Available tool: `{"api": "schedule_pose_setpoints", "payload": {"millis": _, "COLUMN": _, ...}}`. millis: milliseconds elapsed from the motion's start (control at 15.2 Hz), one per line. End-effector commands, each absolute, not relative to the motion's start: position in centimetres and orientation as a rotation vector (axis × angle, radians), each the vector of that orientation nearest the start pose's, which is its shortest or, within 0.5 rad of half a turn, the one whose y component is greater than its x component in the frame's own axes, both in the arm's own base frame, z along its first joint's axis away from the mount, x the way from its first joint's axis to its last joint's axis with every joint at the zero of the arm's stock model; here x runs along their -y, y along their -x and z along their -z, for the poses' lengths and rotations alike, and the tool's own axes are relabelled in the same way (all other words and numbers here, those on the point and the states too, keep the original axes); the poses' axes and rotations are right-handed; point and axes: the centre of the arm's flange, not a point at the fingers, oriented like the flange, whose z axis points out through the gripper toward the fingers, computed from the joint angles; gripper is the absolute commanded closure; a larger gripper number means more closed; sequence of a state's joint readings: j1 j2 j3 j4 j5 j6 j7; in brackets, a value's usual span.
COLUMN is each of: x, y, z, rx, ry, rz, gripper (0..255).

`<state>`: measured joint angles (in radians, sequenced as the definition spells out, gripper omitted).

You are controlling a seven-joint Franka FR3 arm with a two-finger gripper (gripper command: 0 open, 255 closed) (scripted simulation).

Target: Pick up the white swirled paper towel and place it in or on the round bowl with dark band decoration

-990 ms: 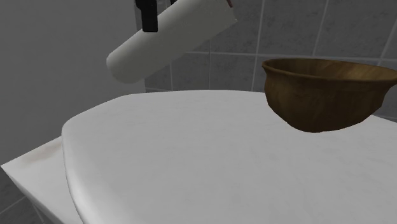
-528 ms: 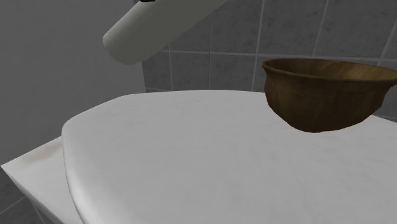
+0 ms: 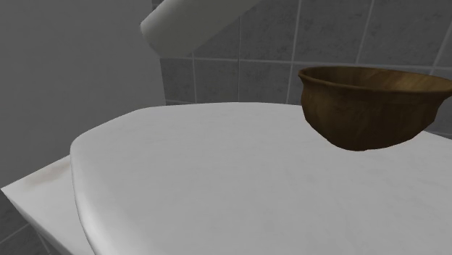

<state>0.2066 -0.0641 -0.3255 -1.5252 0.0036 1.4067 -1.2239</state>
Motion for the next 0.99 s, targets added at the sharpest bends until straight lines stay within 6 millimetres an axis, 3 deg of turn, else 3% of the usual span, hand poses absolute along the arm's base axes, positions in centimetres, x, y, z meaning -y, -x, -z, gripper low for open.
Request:
{"api": "schedule_pose_setpoints", "payload": {"millis": 0, "x": 9.4, "y": -51.2, "z": -66.7, "rx": 1.623, "ry": 2.625, "rz": -0.047, "gripper": 255}}
{"api": "schedule_pose_setpoints", "payload": {"millis": 924, "x": 27.3, "y": -49.6, "z": -67.3, "rx": 1.623, "ry": 2.625, "rz": -0.047, "gripper": 255}}
